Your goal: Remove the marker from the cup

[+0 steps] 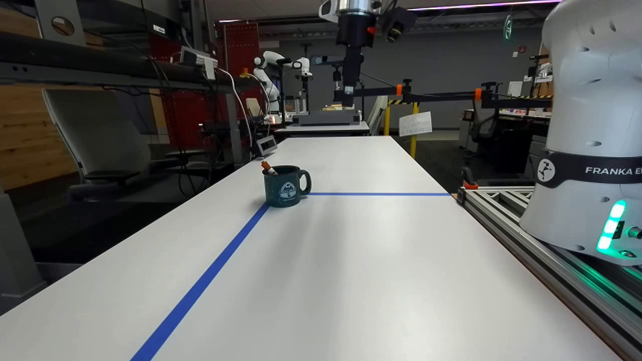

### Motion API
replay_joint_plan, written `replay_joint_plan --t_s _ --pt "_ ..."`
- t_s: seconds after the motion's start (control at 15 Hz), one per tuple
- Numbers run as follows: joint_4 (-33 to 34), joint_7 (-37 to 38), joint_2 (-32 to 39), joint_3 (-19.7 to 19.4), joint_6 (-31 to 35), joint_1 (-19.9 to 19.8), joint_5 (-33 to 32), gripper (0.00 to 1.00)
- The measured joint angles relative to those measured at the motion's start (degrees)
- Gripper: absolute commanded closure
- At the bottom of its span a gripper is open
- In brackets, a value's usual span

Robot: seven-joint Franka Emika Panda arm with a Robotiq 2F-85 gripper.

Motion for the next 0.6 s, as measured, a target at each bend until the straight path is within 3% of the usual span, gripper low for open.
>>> replay_joint_plan --t_s 0.4,0.6 --pt "4.13 -9.73 12.81 -2.19 13.00 0.65 0.91 0.00" --pt "7.72 -15.94 18.74 -3.06 16.21 1.49 5.76 0.00"
